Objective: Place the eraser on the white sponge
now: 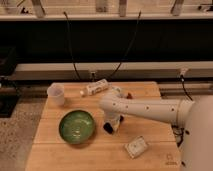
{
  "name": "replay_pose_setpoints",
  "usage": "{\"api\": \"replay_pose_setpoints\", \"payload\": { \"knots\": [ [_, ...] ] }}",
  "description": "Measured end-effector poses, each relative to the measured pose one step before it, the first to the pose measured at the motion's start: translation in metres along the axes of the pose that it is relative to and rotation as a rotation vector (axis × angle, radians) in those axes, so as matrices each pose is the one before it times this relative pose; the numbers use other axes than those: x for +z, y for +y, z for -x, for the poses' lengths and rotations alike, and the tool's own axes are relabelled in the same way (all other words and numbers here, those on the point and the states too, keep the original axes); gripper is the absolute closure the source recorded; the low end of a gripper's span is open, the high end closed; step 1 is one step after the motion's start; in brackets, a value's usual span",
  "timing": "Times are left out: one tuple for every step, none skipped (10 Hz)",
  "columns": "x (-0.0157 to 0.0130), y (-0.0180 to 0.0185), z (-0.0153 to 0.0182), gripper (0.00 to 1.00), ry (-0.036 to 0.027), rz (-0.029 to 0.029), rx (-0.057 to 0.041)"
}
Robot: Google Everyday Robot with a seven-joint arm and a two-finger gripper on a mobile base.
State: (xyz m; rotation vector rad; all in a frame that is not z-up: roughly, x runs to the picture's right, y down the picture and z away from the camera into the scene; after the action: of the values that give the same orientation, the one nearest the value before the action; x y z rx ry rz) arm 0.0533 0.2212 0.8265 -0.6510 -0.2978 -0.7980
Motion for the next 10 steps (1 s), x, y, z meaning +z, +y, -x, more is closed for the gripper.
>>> {"api": "replay_pose_setpoints", "payload": {
  "knots": [
    [-0.00271, 0.00512, -0.00243, 0.99, 0.00096, -0.00489, 0.00457],
    [-0.0026, 0.00146, 0.00115, 0.99, -0.00068, -0.00418, 0.0029],
    [-0.00201, -0.0006, 0.00267, 0.99, 0.0004, -0.00233, 0.00167],
    [-0.00233, 0.00269, 0.00113, 0.99, -0.00108, -0.00473, 0.00587],
    [-0.00374, 0.0072, -0.00241, 0.99, 0.00038, -0.00033, 0.00866],
    [-0.00365, 0.00869, -0.00324, 0.99, -0.00004, 0.00063, 0.0067],
    [-0.00356, 0.01046, -0.00212, 0.99, -0.00157, -0.00257, 0.00818],
    [-0.00344, 0.00602, -0.00155, 0.99, -0.00156, -0.00561, 0.00777],
    [-0.00221, 0.00413, 0.0006, 0.99, -0.00264, -0.00323, 0.0063],
    [-0.00312, 0.0058, 0.00048, 0.99, -0.00514, -0.00743, 0.00862]
  ]
}}
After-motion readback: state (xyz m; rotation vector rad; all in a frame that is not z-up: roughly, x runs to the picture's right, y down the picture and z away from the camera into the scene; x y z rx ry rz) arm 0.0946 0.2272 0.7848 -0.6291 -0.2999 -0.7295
